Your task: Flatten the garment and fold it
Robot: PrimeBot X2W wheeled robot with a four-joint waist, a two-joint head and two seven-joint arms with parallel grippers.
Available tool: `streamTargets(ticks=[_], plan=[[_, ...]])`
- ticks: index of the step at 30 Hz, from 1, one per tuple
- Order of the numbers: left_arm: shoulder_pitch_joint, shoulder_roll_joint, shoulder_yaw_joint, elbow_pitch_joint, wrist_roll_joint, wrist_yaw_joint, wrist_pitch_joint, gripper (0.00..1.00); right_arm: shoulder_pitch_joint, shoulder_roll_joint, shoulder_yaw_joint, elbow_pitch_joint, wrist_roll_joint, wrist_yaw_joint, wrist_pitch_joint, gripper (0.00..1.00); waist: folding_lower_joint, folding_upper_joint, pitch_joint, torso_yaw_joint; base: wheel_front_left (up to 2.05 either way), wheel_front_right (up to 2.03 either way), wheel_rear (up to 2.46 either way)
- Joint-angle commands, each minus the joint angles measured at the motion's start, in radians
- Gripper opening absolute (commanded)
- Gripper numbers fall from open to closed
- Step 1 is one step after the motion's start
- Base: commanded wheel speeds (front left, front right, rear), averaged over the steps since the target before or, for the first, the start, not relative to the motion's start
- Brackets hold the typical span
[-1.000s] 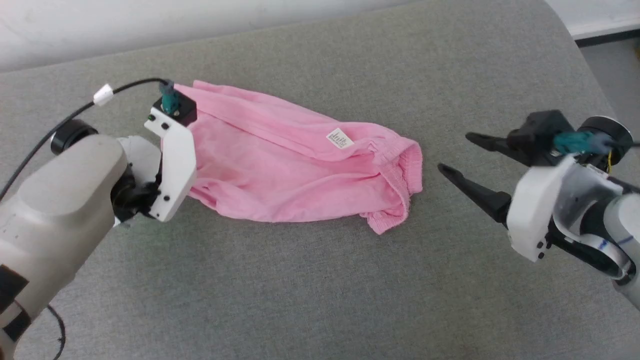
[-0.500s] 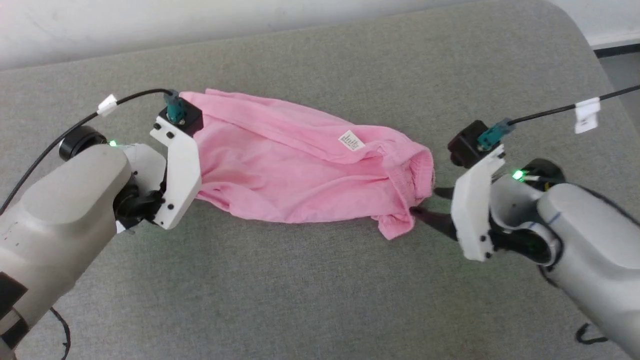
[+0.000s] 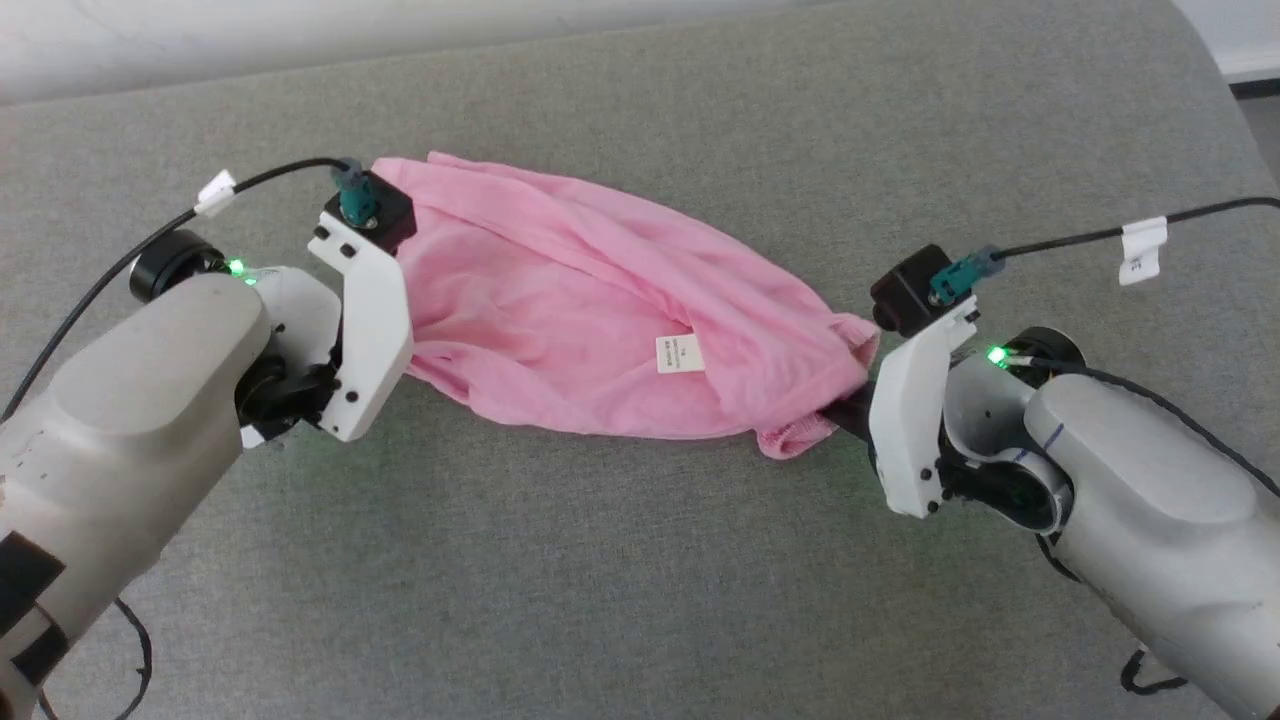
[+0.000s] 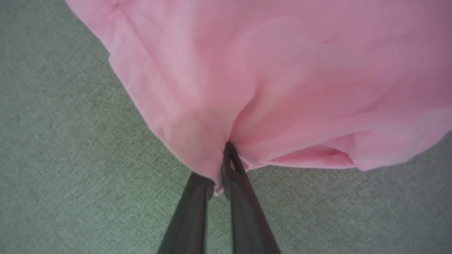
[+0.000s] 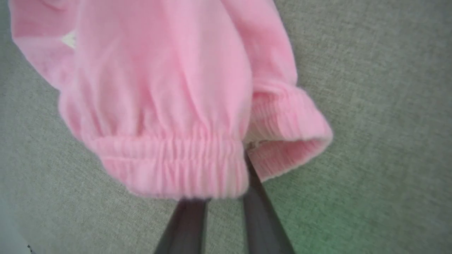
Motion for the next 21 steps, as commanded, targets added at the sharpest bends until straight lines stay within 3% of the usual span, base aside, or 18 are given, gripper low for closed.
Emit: streamTargets(ticks=[1, 9, 16, 21], plan=[[0.025, 0.001, -0.004, 0.017, -0.006, 0.001, -0.011, 0.00, 0.021, -0.013, 0.035, 0.005, 0.007, -0.001, -0.013, 0.00, 0.0000, 0.0000, -0.017, -0.006, 0.00, 0.00, 0.00], [0.078, 0.026, -0.001, -0.027, -0.013, 0.001, -0.086, 0.00, 0.002, -0.154, 0.076, -0.129, 0.039, -0.001, -0.108, 0.00, 0.0000, 0.0000, -0.096, 0.008, 0.00, 0.00, 0.00], [0.208, 0.106, -0.011, -0.212, 0.035, 0.002, -0.140, 0.00, 0.064, -0.292, 0.130, -0.276, 0.064, -0.001, -0.129, 0.00, 0.0000, 0.0000, -0.167, 0.043, 0.00, 0.00, 0.00], [0.354, 0.150, -0.014, -0.344, 0.051, 0.041, -0.173, 0.00, 0.148, -0.388, 0.169, -0.347, 0.086, -0.001, -0.109, 0.00, 0.0000, 0.0000, -0.202, 0.082, 0.00, 0.00, 0.00]])
